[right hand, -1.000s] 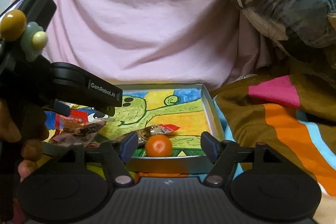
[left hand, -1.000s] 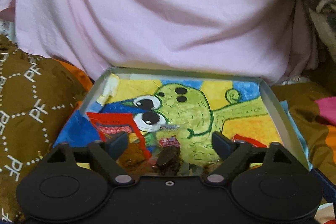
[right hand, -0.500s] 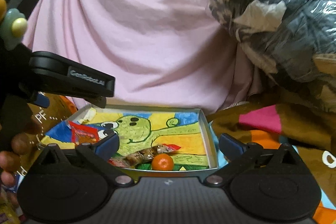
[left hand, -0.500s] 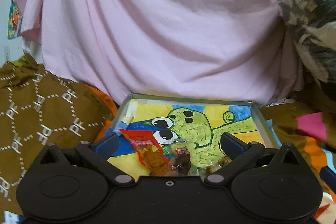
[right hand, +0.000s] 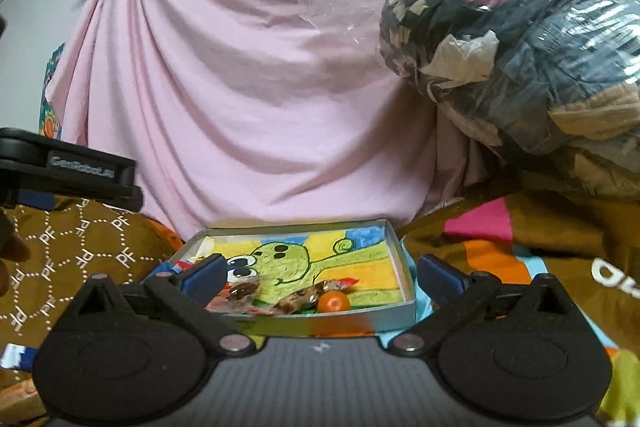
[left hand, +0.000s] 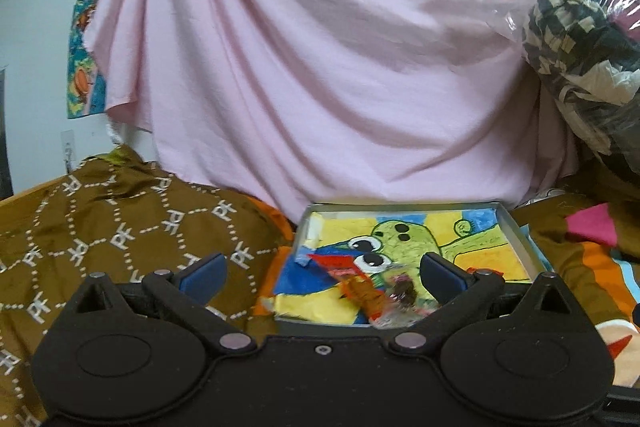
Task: Organize snacks
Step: 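Withdraw both tools from the tray back toward the snack pile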
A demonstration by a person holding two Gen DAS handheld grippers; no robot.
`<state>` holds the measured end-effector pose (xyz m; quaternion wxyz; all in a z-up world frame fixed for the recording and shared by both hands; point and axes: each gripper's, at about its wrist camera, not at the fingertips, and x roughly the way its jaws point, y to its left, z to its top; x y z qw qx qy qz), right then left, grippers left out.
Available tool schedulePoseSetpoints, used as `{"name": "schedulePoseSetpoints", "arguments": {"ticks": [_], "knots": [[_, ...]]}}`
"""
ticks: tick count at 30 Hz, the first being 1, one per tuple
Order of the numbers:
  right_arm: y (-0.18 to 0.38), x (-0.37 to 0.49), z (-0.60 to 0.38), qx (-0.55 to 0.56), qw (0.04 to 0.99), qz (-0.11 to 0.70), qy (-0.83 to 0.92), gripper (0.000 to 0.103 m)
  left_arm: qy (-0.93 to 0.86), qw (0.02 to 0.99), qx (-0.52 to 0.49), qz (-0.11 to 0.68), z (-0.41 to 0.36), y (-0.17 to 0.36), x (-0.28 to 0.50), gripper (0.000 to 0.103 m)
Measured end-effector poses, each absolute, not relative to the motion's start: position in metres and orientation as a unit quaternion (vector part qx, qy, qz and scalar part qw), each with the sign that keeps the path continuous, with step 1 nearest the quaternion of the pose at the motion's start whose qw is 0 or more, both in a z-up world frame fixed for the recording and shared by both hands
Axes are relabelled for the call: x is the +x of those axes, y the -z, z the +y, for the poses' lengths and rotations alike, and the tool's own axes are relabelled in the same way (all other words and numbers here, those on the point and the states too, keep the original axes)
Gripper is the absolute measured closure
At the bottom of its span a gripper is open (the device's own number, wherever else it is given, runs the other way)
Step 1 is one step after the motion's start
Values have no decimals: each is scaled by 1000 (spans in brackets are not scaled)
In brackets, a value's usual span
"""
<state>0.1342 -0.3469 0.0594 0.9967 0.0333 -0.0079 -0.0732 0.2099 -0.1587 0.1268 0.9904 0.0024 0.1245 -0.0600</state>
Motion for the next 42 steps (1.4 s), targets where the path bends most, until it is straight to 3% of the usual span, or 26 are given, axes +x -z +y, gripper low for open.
{"name": "schedulePoseSetpoints", "arguments": {"ticks": [21, 42], "knots": [[-36, 94, -299, 65, 994, 82, -9, 0, 4, 981, 4, 195, -60, -75, 127, 1], [1, 72, -206, -60, 972, 183, -132, 0, 21, 965, 41, 258, -3, -17, 93, 1]]}}
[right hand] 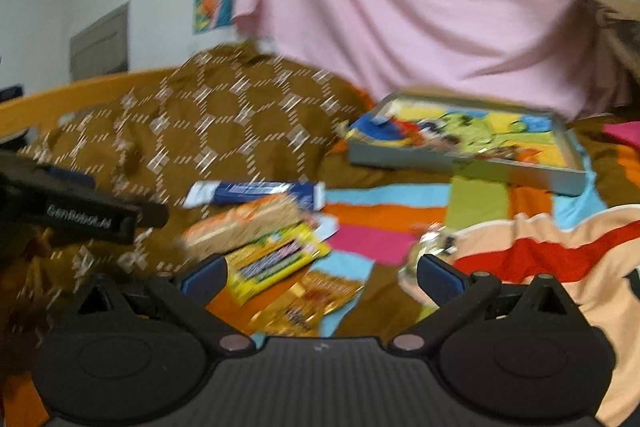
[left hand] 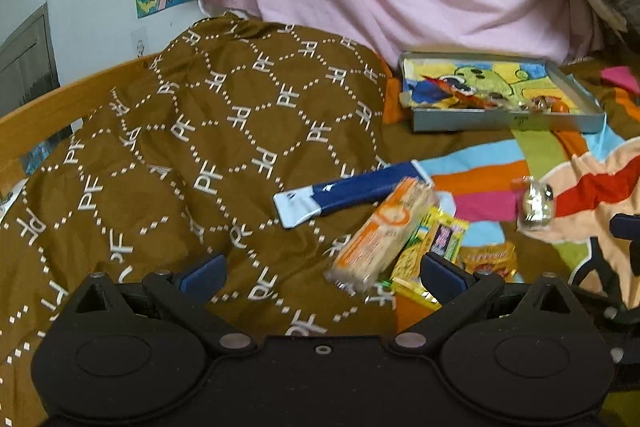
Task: Organize snacks
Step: 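Withdraw both tools from the tray back toward the snack pile, then lower the left tool onto the wrapped cake bar while the right tool approaches the gold packet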
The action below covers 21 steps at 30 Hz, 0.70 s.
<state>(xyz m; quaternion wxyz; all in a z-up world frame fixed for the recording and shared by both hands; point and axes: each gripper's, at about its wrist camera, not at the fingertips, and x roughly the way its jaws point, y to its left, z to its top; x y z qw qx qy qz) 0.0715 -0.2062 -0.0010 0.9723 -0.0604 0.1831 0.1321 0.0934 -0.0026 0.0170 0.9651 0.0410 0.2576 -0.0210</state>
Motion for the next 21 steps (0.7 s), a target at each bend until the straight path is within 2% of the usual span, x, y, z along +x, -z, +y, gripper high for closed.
{"name": "schedulePoseSetpoints", "arguments": {"ticks": [9, 21], "knots": [[24, 78, -177, -105, 954, 232, -158, 0, 36, 963, 46, 263, 15, -2, 95, 1], [39, 105, -169, -100, 948, 260, -152, 0, 56, 959, 52, 273, 8, 8, 126, 1]]}}
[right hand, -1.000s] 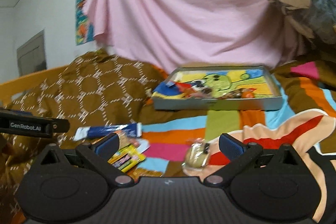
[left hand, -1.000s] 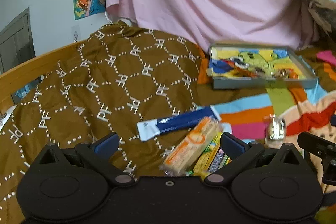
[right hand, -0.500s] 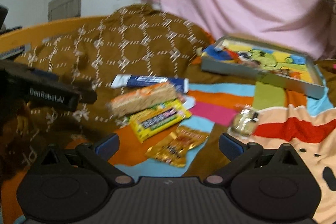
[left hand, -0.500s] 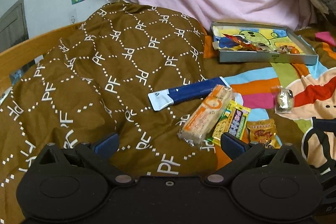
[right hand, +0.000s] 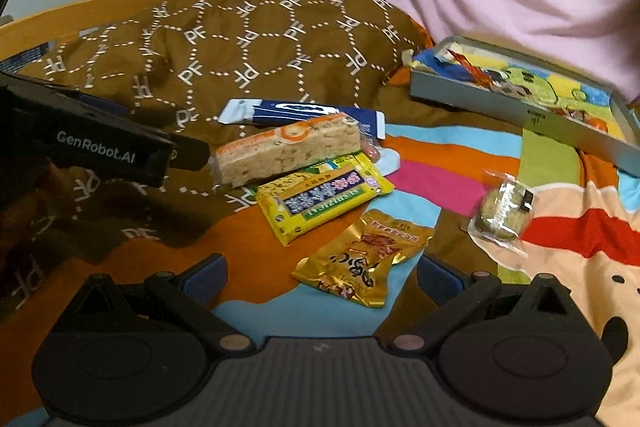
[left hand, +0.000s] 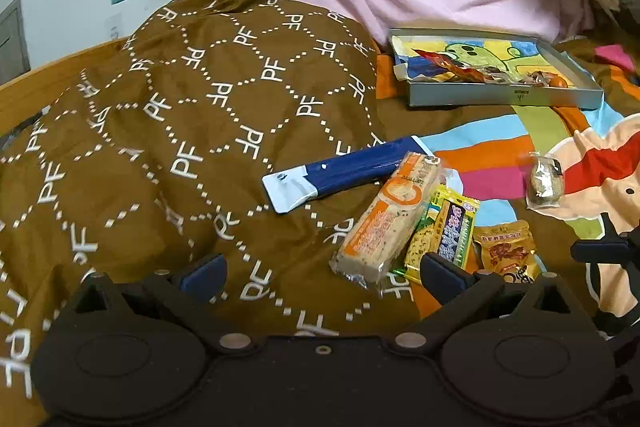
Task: Organize snacks
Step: 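Lower the left tool onto the wrapped cake bar while the right tool approaches the gold packet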
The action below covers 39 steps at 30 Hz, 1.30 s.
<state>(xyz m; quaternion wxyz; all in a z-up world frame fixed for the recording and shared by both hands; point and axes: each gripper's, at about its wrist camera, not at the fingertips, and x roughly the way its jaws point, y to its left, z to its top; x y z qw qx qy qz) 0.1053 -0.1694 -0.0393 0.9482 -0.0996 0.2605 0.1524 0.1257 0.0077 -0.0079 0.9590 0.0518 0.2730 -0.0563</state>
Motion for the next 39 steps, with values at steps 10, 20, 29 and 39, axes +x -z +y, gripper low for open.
{"name": "schedulePoseSetpoints", "arguments": {"ticks": [10, 20, 29, 39], "knots": [[52, 139, -168, -87, 946, 299, -90, 0, 87, 955, 118, 259, -7, 15, 154, 1], [57, 145, -166, -95, 940, 316, -85, 0, 87, 942, 167, 278, -32, 30, 180, 1], [54, 144, -170, -80, 942, 314, -83, 9, 112, 940, 109, 303, -27, 24, 191, 12], [48, 140, -172, -97, 940, 319, -71, 30, 122, 924, 25, 362, -21, 25, 202, 45]]}}
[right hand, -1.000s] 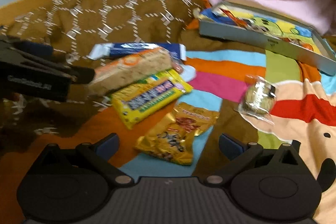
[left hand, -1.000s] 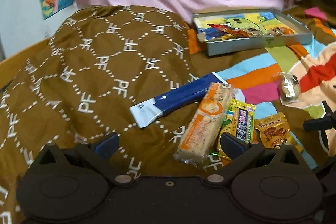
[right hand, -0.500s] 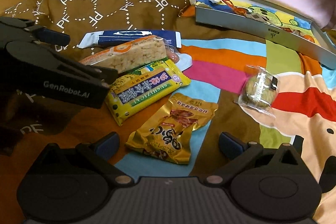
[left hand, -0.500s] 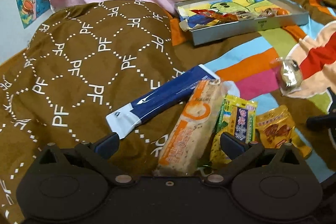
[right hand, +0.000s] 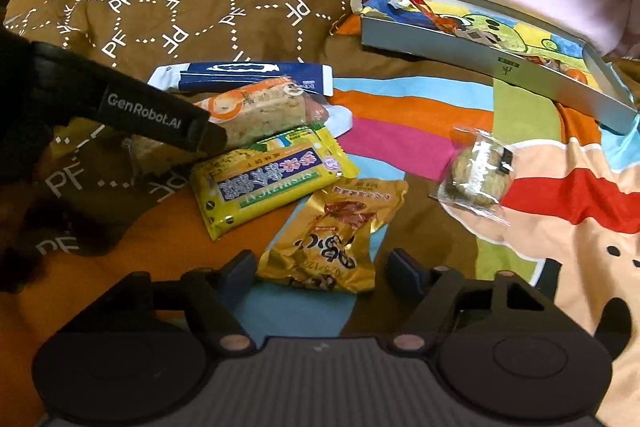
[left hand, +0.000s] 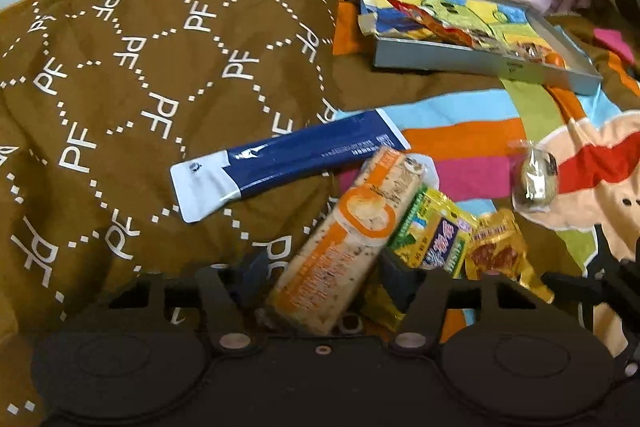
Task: Organize snacks
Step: 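Lower the left tool onto the wrapped cake bar while the right tool approaches the gold packet, then close the left tool on the cake bar while the right tool grips the gold packet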
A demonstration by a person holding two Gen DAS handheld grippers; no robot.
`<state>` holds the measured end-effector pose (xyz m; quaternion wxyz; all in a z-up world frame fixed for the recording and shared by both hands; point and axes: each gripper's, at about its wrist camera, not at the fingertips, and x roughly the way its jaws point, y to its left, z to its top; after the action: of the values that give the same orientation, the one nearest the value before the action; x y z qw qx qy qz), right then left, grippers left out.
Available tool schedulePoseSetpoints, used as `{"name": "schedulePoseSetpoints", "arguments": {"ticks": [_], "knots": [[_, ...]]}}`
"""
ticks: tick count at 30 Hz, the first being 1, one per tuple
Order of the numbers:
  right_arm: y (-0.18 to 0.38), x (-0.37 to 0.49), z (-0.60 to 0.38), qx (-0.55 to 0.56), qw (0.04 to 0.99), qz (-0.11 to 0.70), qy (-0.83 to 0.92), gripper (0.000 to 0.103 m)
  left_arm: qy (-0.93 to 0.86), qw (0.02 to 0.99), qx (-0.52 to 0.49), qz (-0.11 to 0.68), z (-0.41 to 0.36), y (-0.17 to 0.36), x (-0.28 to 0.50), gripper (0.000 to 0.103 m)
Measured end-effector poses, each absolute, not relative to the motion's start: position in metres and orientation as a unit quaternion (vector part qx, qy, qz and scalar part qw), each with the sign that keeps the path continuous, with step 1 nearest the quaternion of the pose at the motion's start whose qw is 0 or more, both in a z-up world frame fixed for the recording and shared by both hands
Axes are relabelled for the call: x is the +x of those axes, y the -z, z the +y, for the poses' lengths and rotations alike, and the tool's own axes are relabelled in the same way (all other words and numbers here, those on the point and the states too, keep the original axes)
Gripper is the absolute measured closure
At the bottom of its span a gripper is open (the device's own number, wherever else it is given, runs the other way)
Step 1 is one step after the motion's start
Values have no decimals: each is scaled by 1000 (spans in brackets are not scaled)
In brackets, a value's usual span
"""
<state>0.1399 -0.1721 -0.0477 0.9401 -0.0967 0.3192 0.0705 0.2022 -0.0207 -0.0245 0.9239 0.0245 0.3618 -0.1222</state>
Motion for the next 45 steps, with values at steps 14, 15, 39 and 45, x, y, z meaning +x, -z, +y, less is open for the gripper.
{"name": "schedulePoseSetpoints", "arguments": {"ticks": [14, 15, 39, 45], "knots": [[37, 143, -186, -109, 943, 306, -72, 17, 154, 908, -7, 389, -22, 23, 199, 57], [38, 145, -184, -115, 942, 306, -71, 17, 156, 908, -7, 389, -23, 24, 198, 57], [43, 141, -183, -135, 936, 318, -72, 21, 167, 904, 10, 393, -54, 30, 183, 63], [47, 148, -186, -122, 934, 325, -82, 23, 160, 903, -1, 399, -57, 30, 190, 63]]}}
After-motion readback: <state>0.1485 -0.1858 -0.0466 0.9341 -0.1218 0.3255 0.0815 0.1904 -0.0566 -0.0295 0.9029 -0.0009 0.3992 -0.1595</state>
